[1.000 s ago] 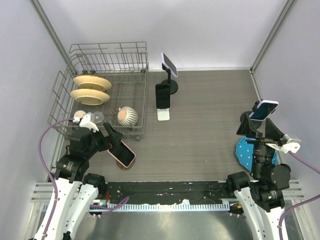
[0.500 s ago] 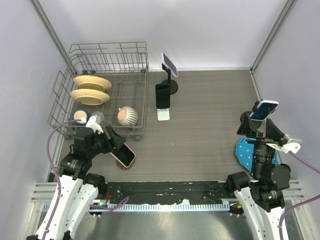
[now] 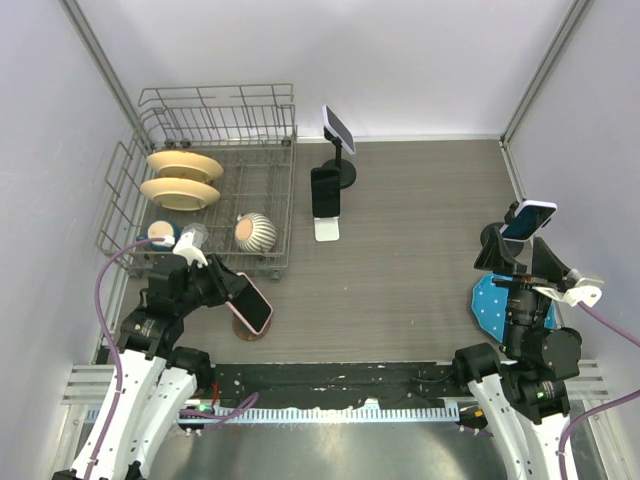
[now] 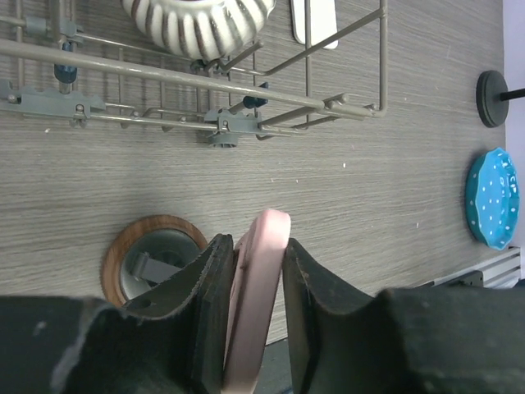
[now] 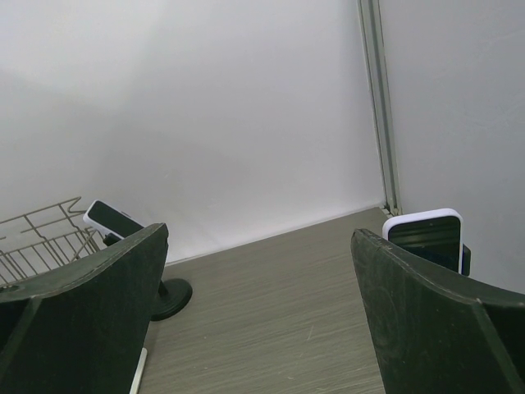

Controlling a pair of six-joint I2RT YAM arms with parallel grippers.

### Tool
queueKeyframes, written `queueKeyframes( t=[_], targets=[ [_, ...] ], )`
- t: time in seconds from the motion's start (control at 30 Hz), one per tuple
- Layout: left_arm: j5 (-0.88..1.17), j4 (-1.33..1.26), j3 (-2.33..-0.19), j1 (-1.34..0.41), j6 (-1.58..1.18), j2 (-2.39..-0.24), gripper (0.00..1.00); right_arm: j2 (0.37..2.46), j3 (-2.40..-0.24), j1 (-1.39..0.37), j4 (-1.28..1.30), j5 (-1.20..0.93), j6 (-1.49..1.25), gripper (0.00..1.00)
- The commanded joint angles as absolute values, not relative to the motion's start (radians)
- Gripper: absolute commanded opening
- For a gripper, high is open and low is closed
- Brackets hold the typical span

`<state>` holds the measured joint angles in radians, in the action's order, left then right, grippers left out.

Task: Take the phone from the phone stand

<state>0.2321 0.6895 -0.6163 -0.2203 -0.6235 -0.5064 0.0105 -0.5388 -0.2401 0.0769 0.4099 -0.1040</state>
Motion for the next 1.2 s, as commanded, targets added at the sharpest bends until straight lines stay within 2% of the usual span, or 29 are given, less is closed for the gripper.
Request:
queueKeyframes(
  t=[0.0, 0.23, 0.27, 0.3, 0.43, 0.6, 0.93, 1.03, 1.17],
  targets=[
    [0.255, 0.650, -0.623, -0.222, -0.620, -0.503, 0.31, 0.003, -0.558, -0.247, 0.054, 0.423, -0.104, 0.99],
    [0.212, 0.661, -0.652, -0.222, -0.592, -0.494, 0.07, 0.003, -0.552, -0.249, 0.051, 0.419, -0.097, 1.00],
    [0.210, 0.663, -0.656, -0.221, -0.586, -0.492, 0.01, 0.002, -0.552, -0.249, 0.051, 0.413, -0.098, 1.00],
    [0.210, 0.658, -0.669, -0.222, -0.584, -0.491, 0.00, 0.003, -0.552, -0.250, 0.048, 0.410, -0.097, 1.00],
    [0.233, 0.629, -0.704, -0.222, -0.589, -0.485, 0.00, 0.003, -0.546, -0.253, 0.029, 0.333, -0.094, 1.00],
    [0.310, 0.562, -0.752, -0.222, -0.606, -0.495, 0.00, 0.087, -0.620, -0.249, 0.118, 0.105, -0.101, 1.00],
    [0.592, 0.263, -0.775, -0.230, -0.754, -0.624, 0.00, 0.437, -0.802, -0.252, 0.304, -0.357, -0.153, 1.00],
    [0.641, 0.184, -0.808, -0.255, -0.772, -0.702, 0.00, 0.477, -0.786, -0.252, 0.278, -0.464, -0.201, 1.00],
    [0.653, 0.138, -0.877, -0.322, -0.750, -0.849, 0.00, 0.511, -0.707, -0.252, 0.089, -0.560, -0.331, 1.00]
  ],
)
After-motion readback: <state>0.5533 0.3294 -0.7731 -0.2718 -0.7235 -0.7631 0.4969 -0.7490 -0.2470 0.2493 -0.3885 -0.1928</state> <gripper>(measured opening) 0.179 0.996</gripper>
